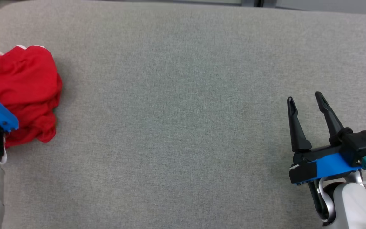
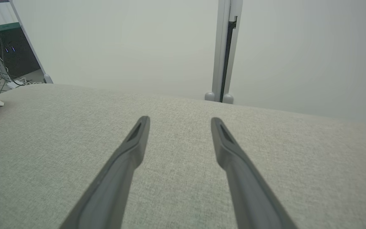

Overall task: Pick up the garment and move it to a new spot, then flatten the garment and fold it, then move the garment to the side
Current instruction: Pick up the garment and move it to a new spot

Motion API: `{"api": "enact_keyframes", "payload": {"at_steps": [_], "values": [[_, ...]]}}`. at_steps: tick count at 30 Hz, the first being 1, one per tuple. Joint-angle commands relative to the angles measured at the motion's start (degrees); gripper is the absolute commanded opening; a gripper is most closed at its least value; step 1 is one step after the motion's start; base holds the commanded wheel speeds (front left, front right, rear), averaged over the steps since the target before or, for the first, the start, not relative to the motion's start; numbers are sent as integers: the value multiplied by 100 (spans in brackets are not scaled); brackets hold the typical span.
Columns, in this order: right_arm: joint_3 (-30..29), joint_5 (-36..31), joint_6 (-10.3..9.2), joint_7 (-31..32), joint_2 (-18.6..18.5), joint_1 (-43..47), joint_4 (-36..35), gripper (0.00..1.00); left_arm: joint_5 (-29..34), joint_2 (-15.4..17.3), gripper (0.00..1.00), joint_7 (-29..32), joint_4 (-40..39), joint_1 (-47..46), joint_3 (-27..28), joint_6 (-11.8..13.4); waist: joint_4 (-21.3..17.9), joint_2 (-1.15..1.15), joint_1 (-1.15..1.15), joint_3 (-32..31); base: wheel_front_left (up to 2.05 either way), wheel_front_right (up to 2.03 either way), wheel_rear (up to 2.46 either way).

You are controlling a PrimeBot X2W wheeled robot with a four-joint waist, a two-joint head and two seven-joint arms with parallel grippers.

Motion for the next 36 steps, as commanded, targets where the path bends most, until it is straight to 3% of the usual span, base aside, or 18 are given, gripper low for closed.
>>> {"api": "enact_keyframes", "payload": {"at_steps": [1,8,18,27,36], "values": [[31,91,3,-78,-23,58,99,100,65,62,0,-229,-180,-196,-55,-37,-88,0,0,-193,0,0,0],[96,341,3,-275,-23,147,398,100,280,238,0,-501,-970,-557,-296,-132,-325,0,0,-603,0,0,0],[178,685,3,-521,-23,191,742,100,583,217,0,-140,-2744,-895,-759,-106,-1004,0,0,-798,0,0,0],[342,1027,3,-704,-24,90,1112,100,575,-65,0,544,-4261,-1160,-1218,-125,-2018,0,0,-830,0,0,0],[475,1281,3,-750,-21,-57,1190,100,563,-621,0,730,-4377,-1253,-1843,-187,-2709,0,0,-625,0,0,0]]}}
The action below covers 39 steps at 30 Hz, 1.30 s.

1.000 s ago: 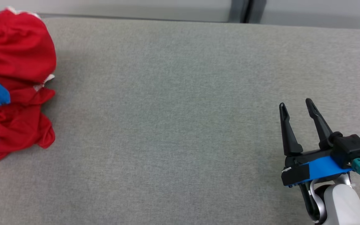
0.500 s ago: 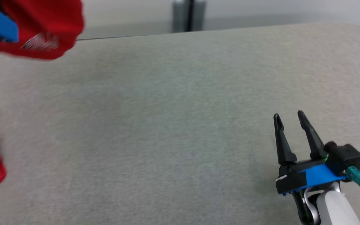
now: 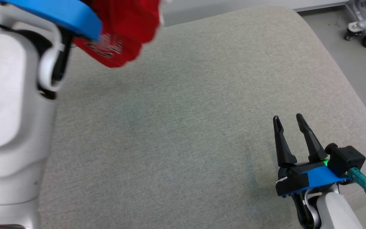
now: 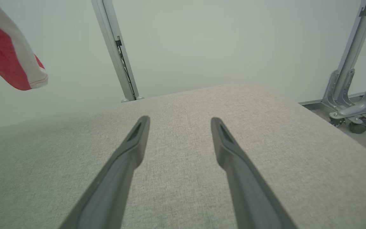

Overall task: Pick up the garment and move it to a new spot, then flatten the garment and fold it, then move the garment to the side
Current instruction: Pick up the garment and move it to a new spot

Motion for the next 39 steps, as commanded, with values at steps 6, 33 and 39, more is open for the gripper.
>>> {"api": "enact_keyframes", "payload": {"at_steps": [6,33,39], "values": [[-21,38,3,-24,-21,-94,-109,100,-57,-310,0,-199,472,557,-319,11,-101,0,0,68,0,0,0],[-121,-237,3,-25,-21,92,79,100,-240,-543,100,-1907,1864,2968,-262,357,796,0,0,-256,0,0,0],[-167,-295,3,-25,-21,194,141,100,-35,-426,100,-1932,1010,3423,122,563,1166,0,0,-493,0,0,0]]}}
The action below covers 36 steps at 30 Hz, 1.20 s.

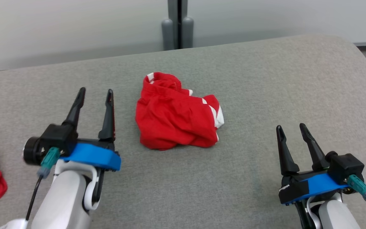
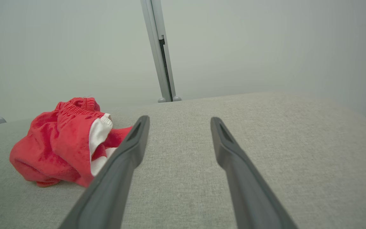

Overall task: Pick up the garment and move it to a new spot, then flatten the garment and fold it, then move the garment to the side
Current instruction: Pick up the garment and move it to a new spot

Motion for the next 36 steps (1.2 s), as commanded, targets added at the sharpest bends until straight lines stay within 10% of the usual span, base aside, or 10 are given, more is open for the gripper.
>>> {"api": "enact_keyframes", "payload": {"at_steps": [1,36], "values": [[-6,-36,3,-17,-22,43,25,100,52,43,100,-25,-176,213,126,68,72,0,0,-39,0,0,0],[-131,-108,3,173,-22,731,64,100,544,-57,100,-27,-1026,2360,1235,235,808,0,0,-877,0,0,0]]}}
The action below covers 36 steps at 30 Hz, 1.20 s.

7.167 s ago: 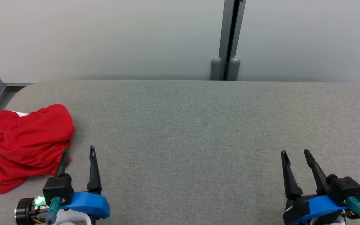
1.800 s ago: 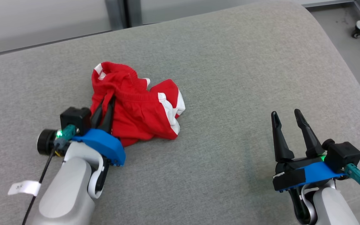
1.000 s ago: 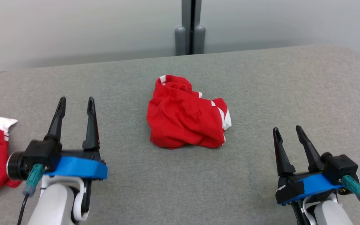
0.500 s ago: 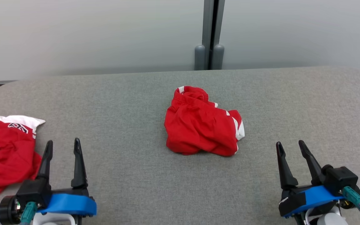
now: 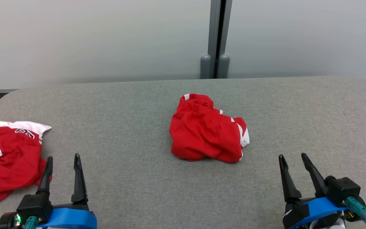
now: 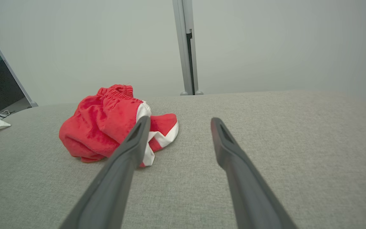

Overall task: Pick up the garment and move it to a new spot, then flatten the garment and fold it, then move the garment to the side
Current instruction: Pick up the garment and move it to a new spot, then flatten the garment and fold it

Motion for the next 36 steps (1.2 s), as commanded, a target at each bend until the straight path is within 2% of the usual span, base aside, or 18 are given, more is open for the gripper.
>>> {"api": "enact_keyframes", "payload": {"at_steps": [1,17,24,29,36], "values": [[13,36,3,4,-22,33,-41,100,27,2,100,-25,6,66,24,-23,-9,0,0,-2,0,0,0],[-58,42,3,94,-23,-34,-83,100,116,-58,100,-25,97,-56,60,-104,8,0,0,13,0,0,0],[246,-45,3,215,-23,-845,-128,100,149,-96,100,-25,141,-236,-11,-162,109,0,0,184,0,0,0],[425,-228,3,442,-24,-1650,85,100,191,-139,100,-25,233,-474,-110,-240,287,0,0,359,0,0,0],[360,-406,3,726,-98,-2358,991,100,242,-297,100,-25,350,-797,-196,-346,625,0,0,659,0,0,0]]}}
